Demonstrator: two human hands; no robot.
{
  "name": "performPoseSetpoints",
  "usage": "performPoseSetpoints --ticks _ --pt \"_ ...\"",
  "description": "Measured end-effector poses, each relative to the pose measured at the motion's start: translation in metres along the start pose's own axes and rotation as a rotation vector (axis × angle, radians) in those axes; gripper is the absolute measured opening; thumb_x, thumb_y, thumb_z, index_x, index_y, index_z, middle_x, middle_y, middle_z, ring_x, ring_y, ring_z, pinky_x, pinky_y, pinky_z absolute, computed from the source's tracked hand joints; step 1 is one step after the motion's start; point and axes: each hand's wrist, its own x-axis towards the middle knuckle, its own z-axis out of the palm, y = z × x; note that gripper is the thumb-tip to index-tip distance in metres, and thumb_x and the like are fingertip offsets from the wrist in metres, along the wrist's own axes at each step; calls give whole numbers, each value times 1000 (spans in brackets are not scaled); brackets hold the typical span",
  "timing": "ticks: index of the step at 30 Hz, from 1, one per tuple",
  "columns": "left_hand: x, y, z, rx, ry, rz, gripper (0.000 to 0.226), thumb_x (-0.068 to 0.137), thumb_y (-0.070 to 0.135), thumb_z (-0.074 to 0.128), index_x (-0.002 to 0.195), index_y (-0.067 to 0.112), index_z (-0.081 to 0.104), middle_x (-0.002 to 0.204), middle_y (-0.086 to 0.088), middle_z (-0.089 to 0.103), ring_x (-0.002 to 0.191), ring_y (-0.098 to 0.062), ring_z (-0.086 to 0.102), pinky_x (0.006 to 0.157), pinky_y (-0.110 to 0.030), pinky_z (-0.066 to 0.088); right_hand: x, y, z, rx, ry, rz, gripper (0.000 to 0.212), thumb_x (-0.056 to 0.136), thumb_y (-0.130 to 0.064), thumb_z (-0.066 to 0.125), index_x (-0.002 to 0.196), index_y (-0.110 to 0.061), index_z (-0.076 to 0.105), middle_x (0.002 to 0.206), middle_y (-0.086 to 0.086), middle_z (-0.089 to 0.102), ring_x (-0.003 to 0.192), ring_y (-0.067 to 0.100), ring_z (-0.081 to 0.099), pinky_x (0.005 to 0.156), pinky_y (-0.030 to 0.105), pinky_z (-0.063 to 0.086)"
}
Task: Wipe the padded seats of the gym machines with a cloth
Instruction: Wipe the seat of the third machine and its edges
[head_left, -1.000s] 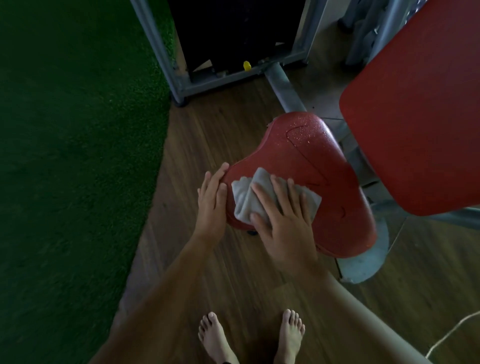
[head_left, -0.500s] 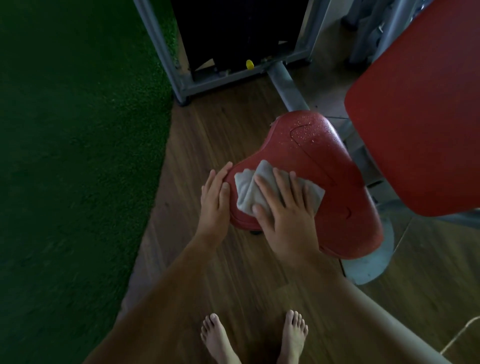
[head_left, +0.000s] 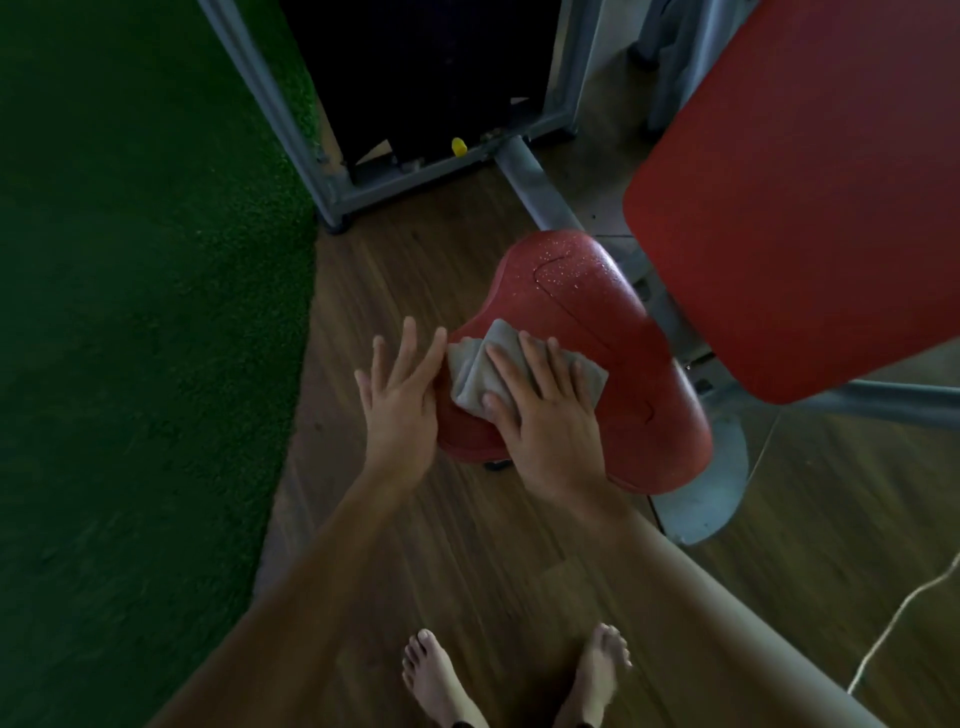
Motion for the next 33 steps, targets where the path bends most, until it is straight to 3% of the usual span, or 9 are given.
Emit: performPoseSetpoints --ticks 2,5,12,17,19,23,27,33 --pt "2 24 6 13 1 89 51 105 12 28 154 23 38 166 2 18 156 -26 1 123 -38 -6 -3 7 -3 -1 -16 -20 56 106 -53 24 159 -36 18 169 1 14 156 26 5 127 46 4" --pt "5 41 12 -104 32 -33 52 101 -2 31 148 13 47 161 0 33 155 -17 15 123 -26 -1 -2 14 -3 -6 -31 -48 55 107 -54 22 159 -37 16 169 0 12 156 23 3 127 47 3" --pt "-5 33 28 -19 226 8 56 94 -8 39 143 13 53 152 4 47 148 -12 32 127 -27 9 -15 80 -15 1 74 11 54 106 -51 26 156 -31 34 165 3 27 153 29 21 125 45 17" --pt "-6 34 33 73 253 51 52 96 -8 44 140 13 59 153 0 46 146 -14 35 125 -25 11 -59 125 -26 26 62 -36 54 106 -47 30 157 -31 31 167 1 21 156 23 11 126 44 11" --pt "-5 34 34 96 233 51 51 98 -6 44 141 15 57 155 -1 44 148 -16 34 126 -29 13 -55 127 -26 15 43 -34 55 105 -49 27 157 -32 31 167 1 21 156 22 10 126 46 11" --pt "-1 33 37 181 224 65 42 104 13 46 146 20 53 157 1 41 150 -18 31 127 -36 13 -7 125 -26 -98 35 -79 56 104 -51 28 156 -30 35 165 6 28 151 32 25 123 50 18" --pt "14 27 32 248 193 30 48 103 33 37 148 24 49 158 3 41 150 -19 31 126 -38 10 46 110 -27 -74 26 -105 59 102 -54 27 155 -31 35 164 5 30 152 31 22 123 49 9" --pt "18 16 27 237 154 80 47 105 33 33 149 25 48 159 6 39 150 -17 30 127 -39 12 2 110 -25 -13 23 -231 58 102 -52 37 156 -30 35 166 3 23 155 29 14 123 55 15"
